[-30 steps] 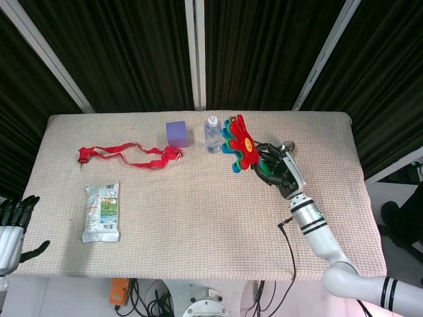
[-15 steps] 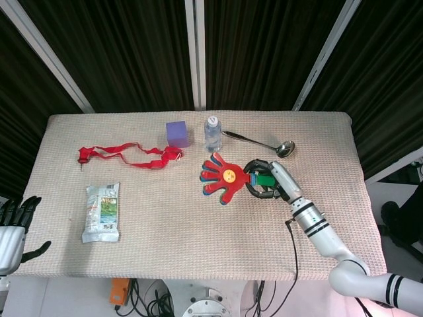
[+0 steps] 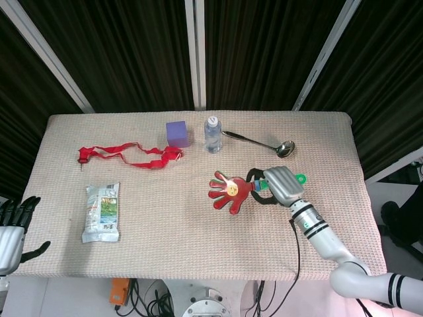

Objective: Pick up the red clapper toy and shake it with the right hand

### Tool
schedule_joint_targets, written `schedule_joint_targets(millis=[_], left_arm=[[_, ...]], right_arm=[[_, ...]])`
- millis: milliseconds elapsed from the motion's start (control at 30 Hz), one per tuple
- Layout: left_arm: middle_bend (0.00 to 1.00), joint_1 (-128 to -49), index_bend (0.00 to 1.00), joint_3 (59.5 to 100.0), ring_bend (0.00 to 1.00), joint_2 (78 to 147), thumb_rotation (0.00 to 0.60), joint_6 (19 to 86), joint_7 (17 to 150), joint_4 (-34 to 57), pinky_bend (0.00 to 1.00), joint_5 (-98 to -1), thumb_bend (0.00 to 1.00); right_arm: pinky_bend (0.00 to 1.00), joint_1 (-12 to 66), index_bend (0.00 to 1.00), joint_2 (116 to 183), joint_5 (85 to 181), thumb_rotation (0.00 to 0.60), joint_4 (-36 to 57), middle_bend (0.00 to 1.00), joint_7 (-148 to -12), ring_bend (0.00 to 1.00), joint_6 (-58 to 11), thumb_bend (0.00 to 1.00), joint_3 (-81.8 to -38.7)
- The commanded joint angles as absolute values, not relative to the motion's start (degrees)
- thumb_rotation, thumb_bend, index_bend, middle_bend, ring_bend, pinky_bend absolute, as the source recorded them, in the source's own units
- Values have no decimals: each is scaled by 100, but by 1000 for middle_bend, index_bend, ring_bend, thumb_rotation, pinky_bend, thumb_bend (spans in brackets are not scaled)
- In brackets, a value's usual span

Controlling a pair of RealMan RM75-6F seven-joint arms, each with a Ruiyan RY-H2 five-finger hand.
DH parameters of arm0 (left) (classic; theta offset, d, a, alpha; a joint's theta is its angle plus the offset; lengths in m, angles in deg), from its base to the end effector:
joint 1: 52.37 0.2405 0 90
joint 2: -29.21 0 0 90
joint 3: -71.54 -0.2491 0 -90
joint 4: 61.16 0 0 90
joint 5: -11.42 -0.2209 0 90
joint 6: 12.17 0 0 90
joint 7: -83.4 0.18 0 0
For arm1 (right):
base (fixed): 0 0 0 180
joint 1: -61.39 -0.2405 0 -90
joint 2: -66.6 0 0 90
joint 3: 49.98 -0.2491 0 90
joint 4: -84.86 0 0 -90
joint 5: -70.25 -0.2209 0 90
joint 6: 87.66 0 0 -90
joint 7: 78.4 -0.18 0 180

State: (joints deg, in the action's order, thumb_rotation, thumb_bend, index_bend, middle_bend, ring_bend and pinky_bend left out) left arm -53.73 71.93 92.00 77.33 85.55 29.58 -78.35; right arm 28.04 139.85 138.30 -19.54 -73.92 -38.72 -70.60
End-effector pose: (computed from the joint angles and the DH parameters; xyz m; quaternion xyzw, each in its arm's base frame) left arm -0.3164 0.1891 0.1567 -0.6115 -0.3550 -0.3668 0.6046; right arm -0.1065 -0.3549 0.0389 0.6740 -0.4780 0.4598 0.3252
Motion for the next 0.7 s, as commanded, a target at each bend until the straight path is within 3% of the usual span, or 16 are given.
schedule_joint_targets(millis=[33,200,333,567,700], left_arm=[[69,-5373,64,7190,0,9204,600,7731,8555,2955,13,-7837,124],[69,-5377,64,7193,0,9208,600,7721,8535,2948,13,-7830,124],[69,-5389,64,7198,0,9210,600,7727,8552,2950,14,-7853,124],[69,-5416,64,7209,0,9205,600,7699,8600,2982,13,-7852,124],[69,-5422,64,7210,0,9208,600,7690,8626,3000,13,-7847,124]], right_arm=[[989,3320,854,13837,14593,600,-2331,652,-13657,807,-3911,511,-7791],[989,3430,853,13570,15981,600,-1667,634,-17686,807,-3632,557,-7811],[989,3259,853,13569,16448,600,-932,628,-19165,807,-3280,551,-7491],[989,2824,853,13669,16642,600,-407,626,-19643,807,-3250,545,-6949],[989,2560,853,13721,16621,600,-267,626,-18306,807,-3482,540,-6735]])
